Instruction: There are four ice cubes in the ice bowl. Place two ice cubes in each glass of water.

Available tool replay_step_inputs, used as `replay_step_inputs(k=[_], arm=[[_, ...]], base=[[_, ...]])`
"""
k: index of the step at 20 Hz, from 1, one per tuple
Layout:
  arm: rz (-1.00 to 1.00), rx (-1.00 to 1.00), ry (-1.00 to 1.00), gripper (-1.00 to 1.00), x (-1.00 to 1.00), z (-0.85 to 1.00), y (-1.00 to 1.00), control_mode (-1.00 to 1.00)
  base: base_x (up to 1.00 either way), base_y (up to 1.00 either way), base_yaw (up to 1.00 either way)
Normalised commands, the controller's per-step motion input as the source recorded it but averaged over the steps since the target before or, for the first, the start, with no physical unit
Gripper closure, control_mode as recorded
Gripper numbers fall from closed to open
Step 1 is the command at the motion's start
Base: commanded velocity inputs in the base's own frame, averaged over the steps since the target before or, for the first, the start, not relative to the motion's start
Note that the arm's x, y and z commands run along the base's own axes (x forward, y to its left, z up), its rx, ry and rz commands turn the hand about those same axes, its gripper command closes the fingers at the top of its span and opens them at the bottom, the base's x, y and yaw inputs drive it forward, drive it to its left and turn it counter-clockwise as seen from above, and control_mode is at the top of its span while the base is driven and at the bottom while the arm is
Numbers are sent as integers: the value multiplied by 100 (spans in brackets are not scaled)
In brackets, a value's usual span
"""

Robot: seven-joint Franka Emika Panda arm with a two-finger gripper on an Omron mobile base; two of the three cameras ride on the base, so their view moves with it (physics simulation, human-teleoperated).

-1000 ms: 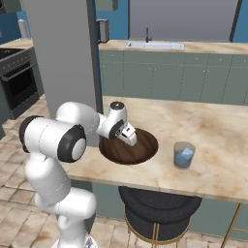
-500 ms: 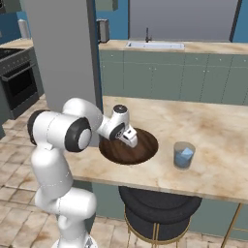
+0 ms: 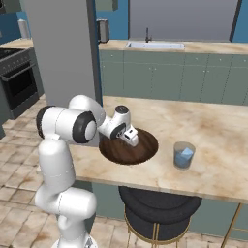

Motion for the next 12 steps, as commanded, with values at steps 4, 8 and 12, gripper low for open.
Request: replay_step_inputs(k=[4,8,12], arm=[[0,0,0,-100,29,-22,0,-100],[0,0,0,-100,28,-29,0,-100],[0,0,0,-100,23,-32,0,-100]], base=[[0,0,0],[0,0,0],[0,0,0]])
